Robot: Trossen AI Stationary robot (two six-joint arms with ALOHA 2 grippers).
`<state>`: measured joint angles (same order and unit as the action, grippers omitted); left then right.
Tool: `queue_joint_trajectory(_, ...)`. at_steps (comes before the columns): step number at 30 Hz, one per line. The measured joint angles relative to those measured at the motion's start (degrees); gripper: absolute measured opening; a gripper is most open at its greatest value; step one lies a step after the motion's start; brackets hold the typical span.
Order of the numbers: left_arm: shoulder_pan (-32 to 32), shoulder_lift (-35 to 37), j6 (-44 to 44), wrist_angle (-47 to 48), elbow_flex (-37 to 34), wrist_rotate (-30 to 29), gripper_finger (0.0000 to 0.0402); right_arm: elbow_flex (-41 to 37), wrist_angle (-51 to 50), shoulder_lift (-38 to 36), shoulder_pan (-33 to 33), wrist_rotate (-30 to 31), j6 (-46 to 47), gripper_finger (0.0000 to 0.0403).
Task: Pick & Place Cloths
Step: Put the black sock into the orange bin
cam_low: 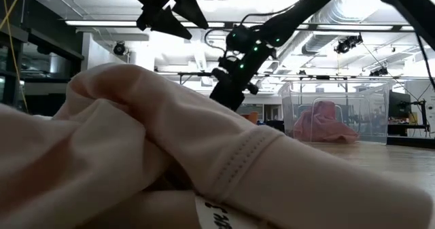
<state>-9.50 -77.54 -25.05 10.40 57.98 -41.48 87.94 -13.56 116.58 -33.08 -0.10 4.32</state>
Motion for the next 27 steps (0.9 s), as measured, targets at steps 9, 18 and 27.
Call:
queue_joint_trajectory(9, 0.0, -0.02, -0.75, 0.09, 0.0, 0.0, 0.0287, 7.06, -10.11, 5.94, 0.03, -0.47, 2.79, 0.0005)
queue_joint_trajectory(18, 0.0, -0.02, -0.84, 0.15, 0.0, 0.01, 0.0287, 7.06, -11.1, 5.89, -1.71, -0.78, 7.74, 0.0005)
queue_joint_trajectory(27, 0.0, -0.02, -0.88, 0.28, 0.0, 1.13, 0.0287, 7.06, -11.6, 5.28, -2.27, -2.12, 8.54, 0.0081)
